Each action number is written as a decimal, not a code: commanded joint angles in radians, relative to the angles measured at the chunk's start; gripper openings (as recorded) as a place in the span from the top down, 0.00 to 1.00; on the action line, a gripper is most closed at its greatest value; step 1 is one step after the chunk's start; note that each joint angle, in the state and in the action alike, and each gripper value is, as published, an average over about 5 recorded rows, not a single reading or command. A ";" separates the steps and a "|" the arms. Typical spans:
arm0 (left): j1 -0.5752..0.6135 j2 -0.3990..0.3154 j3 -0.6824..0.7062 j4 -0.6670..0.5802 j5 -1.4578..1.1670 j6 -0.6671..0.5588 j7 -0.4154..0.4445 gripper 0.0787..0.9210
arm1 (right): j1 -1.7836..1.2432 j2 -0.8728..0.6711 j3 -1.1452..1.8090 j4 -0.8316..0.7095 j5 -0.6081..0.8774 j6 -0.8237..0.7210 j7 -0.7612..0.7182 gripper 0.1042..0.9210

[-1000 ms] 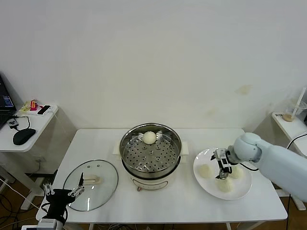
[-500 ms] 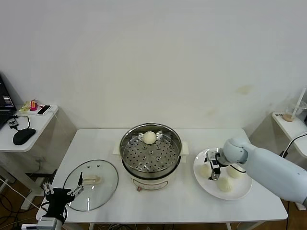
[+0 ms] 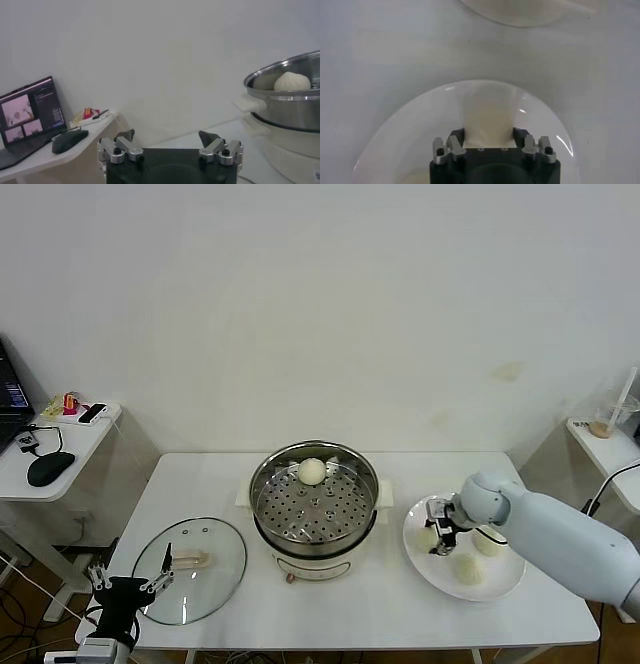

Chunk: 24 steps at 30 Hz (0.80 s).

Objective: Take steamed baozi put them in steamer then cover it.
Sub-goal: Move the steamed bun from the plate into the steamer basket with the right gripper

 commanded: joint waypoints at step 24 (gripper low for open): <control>-0.011 0.016 0.003 0.016 -0.013 0.001 -0.003 0.12 | 0.712 0.220 -0.313 0.166 0.568 -0.209 0.119 0.37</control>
